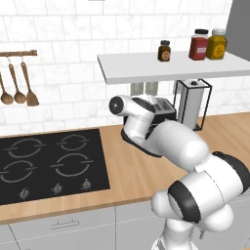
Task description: Start the toaster. Once the lever pops up, take the bread to the plate on the dining counter.
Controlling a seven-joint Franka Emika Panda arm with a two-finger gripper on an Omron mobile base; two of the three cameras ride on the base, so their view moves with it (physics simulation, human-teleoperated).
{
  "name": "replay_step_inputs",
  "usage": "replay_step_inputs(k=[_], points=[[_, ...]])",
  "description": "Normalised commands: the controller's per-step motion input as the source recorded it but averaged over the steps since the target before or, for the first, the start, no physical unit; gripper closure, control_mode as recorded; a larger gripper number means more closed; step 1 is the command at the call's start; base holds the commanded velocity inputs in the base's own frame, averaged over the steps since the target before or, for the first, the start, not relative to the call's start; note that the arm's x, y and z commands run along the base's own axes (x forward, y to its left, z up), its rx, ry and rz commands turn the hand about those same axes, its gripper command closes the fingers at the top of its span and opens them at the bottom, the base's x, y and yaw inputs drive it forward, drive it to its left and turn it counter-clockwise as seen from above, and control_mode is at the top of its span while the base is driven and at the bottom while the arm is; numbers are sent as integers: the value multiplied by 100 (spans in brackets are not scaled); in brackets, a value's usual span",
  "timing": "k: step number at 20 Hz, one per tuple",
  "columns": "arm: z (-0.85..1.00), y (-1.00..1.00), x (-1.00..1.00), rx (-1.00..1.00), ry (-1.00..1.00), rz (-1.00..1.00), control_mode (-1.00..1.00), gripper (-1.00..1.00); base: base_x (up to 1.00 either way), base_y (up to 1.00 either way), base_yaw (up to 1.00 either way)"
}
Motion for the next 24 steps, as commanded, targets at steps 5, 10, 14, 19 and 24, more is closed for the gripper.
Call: replay_step_inputs(k=[5, 10, 14, 19, 24], points=[[0, 0, 0, 0, 0, 0, -100, -100, 0, 0, 0], [0, 0, 0, 0, 0, 0, -100, -100, 0, 0, 0], [0, 0, 0, 0, 0, 0, -100, -100, 0, 0, 0], [0, 0, 0, 0, 0, 0, -100, -100, 0, 0, 0], [0, 0, 0, 0, 0, 0, -100, -100, 0, 0, 0]])
